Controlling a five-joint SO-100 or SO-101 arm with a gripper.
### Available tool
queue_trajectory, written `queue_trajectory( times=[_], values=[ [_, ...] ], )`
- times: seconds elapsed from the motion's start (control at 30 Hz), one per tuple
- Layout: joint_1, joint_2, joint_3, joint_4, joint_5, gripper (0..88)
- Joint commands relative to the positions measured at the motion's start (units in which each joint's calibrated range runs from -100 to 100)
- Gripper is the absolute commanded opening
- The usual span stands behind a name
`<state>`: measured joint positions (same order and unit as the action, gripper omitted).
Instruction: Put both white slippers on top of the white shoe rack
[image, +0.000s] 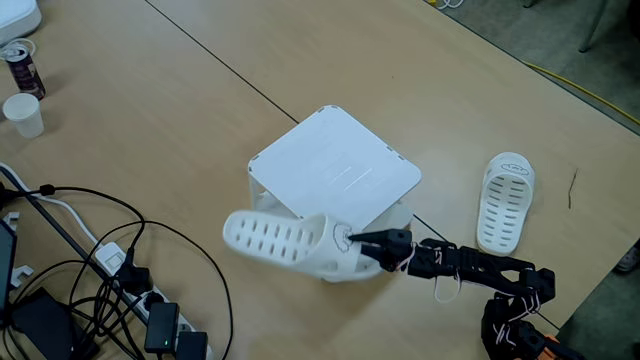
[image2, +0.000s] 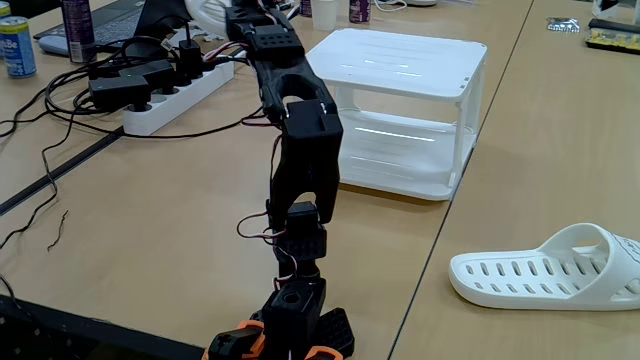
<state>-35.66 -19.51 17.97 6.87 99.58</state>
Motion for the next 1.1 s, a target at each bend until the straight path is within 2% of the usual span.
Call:
queue_trajectory(
  times=[0.0, 0.2, 0.37, 0.6, 1.07],
  values=[
    [5.1, -3.9, -6.5, 0.1, 0.4, 0.7],
    [11.8, -1.2, -6.7, 0.1, 0.4, 0.7],
    [14.2, 2.1, -6.7, 0.1, 0.4, 0.7],
    [14.2, 6.6, -7.6, 0.0, 0.4, 0.7],
    [14.4, 21.0, -22.3, 0.0, 0.4, 0.7]
  ],
)
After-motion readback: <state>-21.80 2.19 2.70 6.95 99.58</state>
